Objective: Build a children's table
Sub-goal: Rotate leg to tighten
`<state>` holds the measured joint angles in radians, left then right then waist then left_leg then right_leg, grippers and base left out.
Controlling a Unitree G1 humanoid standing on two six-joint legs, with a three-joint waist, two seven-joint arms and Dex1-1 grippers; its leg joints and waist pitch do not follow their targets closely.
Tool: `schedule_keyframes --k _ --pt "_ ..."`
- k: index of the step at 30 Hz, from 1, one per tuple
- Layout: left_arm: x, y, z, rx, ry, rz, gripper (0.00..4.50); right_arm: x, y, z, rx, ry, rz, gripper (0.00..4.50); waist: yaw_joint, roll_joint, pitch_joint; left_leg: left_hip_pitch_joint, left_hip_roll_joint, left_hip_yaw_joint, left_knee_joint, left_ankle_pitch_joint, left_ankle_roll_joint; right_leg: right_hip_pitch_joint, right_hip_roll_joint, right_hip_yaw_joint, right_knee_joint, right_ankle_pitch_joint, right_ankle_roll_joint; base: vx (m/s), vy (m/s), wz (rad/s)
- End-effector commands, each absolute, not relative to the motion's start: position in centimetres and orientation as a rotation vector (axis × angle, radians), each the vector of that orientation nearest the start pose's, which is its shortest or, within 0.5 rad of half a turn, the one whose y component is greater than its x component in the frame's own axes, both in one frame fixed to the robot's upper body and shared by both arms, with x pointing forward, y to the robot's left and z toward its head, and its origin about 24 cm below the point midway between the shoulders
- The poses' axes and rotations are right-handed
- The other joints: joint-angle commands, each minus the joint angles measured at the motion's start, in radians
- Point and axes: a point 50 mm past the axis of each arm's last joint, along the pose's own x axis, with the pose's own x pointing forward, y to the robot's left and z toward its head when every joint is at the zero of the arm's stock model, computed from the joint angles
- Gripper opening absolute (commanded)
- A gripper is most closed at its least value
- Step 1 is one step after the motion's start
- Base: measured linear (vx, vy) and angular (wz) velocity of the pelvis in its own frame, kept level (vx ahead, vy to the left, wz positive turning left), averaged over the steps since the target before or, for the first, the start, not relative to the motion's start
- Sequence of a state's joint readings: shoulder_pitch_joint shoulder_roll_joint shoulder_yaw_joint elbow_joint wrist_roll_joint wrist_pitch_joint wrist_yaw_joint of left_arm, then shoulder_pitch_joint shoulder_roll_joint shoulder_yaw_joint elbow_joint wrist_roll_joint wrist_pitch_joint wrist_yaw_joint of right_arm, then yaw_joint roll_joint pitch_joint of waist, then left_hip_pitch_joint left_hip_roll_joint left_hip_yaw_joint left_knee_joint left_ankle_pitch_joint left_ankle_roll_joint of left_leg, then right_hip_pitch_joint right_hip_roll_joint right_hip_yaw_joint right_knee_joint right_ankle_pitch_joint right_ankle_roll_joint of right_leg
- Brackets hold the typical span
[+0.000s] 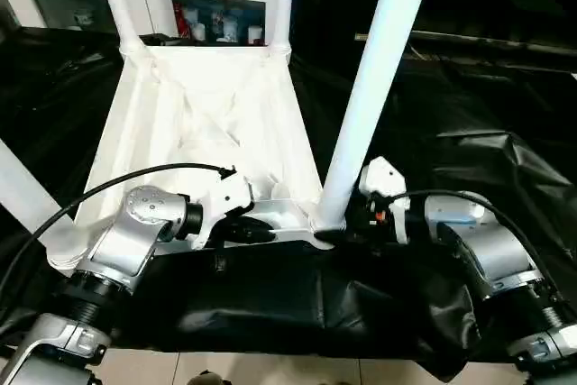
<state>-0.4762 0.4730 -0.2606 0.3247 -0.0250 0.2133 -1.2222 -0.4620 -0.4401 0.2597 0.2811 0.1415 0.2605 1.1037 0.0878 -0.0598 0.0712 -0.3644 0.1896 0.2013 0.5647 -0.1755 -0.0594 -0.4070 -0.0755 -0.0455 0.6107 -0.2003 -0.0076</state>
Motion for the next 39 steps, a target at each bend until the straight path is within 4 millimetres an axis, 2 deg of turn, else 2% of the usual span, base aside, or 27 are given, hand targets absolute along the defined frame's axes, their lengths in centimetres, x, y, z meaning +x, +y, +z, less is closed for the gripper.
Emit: schedule_keyframes --k 1,13,23,26,28,30,31,33,36,37,39 --pt "29.2 14.9 5.8 0.352 0.441 -1.350 0.00 29.9 -14.3 6.7 -0.316 0.375 1.246 3.87 0.001 -0.004 -0.053 0.013 0.045 -0.017 -0.055 -0.142 0.061 0.046 -0.067 0.046 -0.063 -0.118 -0.223 0.000 0.000 0.00" --pt "29.4 15.0 6.0 0.353 0.434 -1.344 0.00 30.2 -14.1 6.6 -0.306 0.368 1.231 2.82 0.001 -0.005 -0.055 0.013 0.043 -0.017 -0.052 -0.125 0.070 0.049 -0.066 0.045 -0.059 -0.092 -0.232 0.000 0.000 0.00" --pt "29.2 14.8 5.8 0.343 0.435 -1.351 0.00 29.9 -13.8 6.0 -0.264 0.367 1.219 2.74 0.002 -0.005 -0.059 0.013 0.043 -0.016 -0.049 -0.110 0.077 0.051 -0.066 0.045 -0.054 -0.058 -0.244 0.000 0.000 0.00" --pt "29.7 13.9 5.3 0.361 0.431 -1.286 0.00 30.8 -13.5 5.2 -0.187 0.340 1.049 2.74 -0.003 -0.005 -0.057 0.010 0.043 -0.017 -0.050 -0.130 0.068 0.048 -0.067 0.045 -0.058 -0.091 -0.240 0.000 0.000 0.00" --pt "29.9 13.4 4.9 0.369 0.435 -1.244 0.00 31.3 -13.3 4.9 -0.141 0.335 0.966 2.72 -0.006 -0.007 -0.054 0.011 0.042 -0.021 -0.055 -0.170 0.038 0.049 -0.069 0.043 -0.069 -0.189 -0.218 0.000 0.000 0.00" --pt "30.1 13.0 4.7 0.364 0.434 -1.224 0.00 31.5 -13.1 4.7 -0.117 0.330 0.923 2.68 -0.013 -0.006 -0.048 0.015 0.042 -0.023 -0.061 -0.229 0.014 0.042 -0.070 0.044 -0.082 -0.296 -0.189 0.000 0.000 0.00" --pt "30.3 11.7 4.3 0.345 0.428 -1.196 0.00 31.8 -12.4 4.4 -0.049 0.325 0.832 2.66 -0.015 -0.006 -0.048 0.018 0.042 -0.025 -0.062 -0.253 0.002 0.041 -0.072 0.045 -0.086 -0.353 -0.168 0.000 0.000 0.00" --pt "30.5 9.7 3.9 0.349 0.422 -1.162 0.00 32.2 -11.2 4.3 0.017 0.301 0.718 2.66 -0.020 -0.004 -0.047 0.023 0.043 -0.027 -0.066 -0.279 -0.013 0.035 -0.071 0.048 -0.092 -0.389 -0.152 0.000 0.000 0.00" --pt "30.5 7.5 3.7 0.347 0.413 -1.143 0.00 32.5 -10.0 4.3 0.066 0.276 0.623 2.65 -0.019 -0.004 -0.053 0.020 0.043 -0.028 -0.065 -0.255 -0.014 0.037 -0.071 0.048 -0.088 -0.350 -0.147 0.000 0.000 0.00" --pt "30.5 6.4 3.6 0.347 0.408 -1.134 0.00 32.5 -9.2 4.4 0.053 0.261 0.594 2.64 -0.018 -0.001 -0.058 0.018 0.041 -0.025 -0.062 -0.216 -0.003 0.039 -0.069 0.048 -0.082 -0.271 -0.158 0.000 0.000 0.00" --pt "30.5 5.6 3.5 0.369 0.402 -1.122 0.00 32.5 -8.4 4.4 0.049 0.255 0.587 2.64 -0.016 -0.002 -0.060 0.017 0.038 -0.022 -0.059 -0.187 0.011 0.042 -0.067 0.048 -0.078 -0.211 -0.167 0.000 0.000 0.00"
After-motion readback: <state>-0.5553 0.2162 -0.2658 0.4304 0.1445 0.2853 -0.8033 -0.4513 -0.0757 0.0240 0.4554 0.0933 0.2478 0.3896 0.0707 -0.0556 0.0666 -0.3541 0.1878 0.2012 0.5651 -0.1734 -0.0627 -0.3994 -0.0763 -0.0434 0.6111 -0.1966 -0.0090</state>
